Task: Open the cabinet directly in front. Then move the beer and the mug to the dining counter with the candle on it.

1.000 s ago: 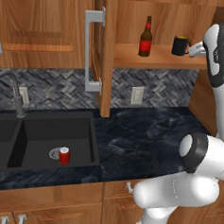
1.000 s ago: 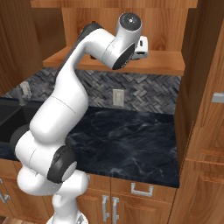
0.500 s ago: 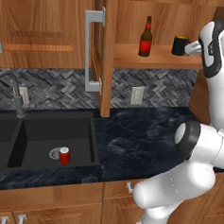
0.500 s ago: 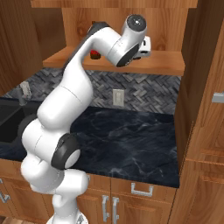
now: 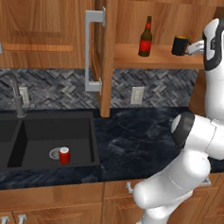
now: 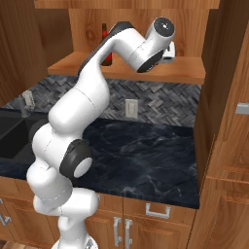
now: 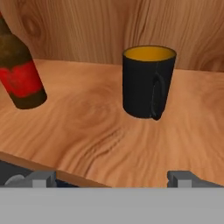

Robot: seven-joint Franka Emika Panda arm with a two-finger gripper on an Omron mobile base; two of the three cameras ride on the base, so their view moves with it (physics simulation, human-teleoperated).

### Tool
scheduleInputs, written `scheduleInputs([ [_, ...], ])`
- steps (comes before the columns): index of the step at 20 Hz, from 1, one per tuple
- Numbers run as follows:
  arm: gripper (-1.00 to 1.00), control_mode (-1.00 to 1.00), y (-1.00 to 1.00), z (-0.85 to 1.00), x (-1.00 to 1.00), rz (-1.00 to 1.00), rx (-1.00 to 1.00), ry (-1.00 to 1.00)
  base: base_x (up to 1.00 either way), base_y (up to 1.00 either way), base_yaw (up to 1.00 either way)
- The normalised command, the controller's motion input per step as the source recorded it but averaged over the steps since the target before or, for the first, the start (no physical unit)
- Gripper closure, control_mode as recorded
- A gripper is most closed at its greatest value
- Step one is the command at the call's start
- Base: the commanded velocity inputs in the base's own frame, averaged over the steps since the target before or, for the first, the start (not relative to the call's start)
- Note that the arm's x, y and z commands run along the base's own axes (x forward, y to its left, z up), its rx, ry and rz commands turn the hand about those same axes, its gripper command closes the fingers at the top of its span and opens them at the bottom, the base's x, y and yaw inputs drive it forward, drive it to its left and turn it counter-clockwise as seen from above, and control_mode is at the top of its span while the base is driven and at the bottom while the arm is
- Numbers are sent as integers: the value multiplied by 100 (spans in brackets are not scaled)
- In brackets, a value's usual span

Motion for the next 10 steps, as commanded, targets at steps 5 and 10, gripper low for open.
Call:
scheduleInputs([
  [5, -100, -100, 0, -18, 32, 2, 0, 1, 0, 0, 0],
  [10, -100, -100, 0, -5, 31, 1, 0, 0, 0, 0, 0],
])
